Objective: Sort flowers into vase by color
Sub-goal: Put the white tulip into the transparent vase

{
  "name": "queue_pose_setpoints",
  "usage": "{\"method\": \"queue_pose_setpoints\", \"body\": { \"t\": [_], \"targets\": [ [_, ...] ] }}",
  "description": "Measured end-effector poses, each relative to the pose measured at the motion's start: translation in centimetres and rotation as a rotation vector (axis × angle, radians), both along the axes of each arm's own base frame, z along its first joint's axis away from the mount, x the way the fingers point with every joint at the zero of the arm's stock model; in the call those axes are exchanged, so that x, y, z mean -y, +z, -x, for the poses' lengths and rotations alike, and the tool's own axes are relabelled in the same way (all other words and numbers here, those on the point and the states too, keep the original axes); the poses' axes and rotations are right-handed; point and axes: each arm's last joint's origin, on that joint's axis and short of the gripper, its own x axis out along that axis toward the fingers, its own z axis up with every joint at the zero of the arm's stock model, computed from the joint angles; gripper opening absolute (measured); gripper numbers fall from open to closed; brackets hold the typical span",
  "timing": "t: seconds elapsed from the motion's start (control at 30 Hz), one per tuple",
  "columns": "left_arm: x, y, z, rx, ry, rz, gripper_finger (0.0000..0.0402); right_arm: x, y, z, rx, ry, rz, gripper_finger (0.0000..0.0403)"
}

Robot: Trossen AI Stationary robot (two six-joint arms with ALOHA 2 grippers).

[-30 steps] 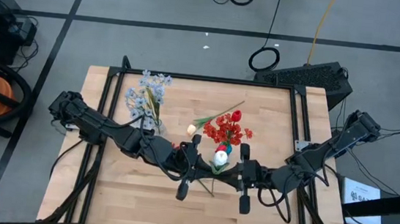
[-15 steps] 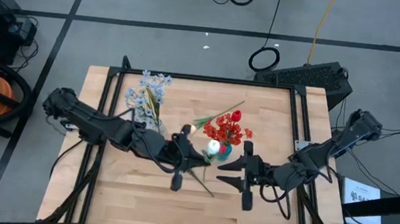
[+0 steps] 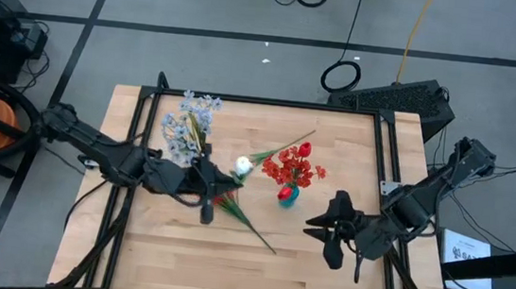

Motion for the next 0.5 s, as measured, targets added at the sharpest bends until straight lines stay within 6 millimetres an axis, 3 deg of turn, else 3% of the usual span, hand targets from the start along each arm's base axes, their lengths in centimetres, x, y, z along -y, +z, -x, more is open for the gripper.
{"method": "queue_pose_setpoints", "body": {
  "t": [0.3, 0.5],
  "targets": [
    [-4.3, -1.2, 5.3, -0.004, 0.214, -0.031, 0.0011, -0.2, 0.0, 0.1, 0.002, 0.001, 0.001, 0.009],
    [-6.9, -0.6, 7.6, 0.039, 0.307, -0.047, 0.0011, -0.5, -0.7, -0.4, -0.008, -0.022, 0.028, 0.009]
  ]
}}
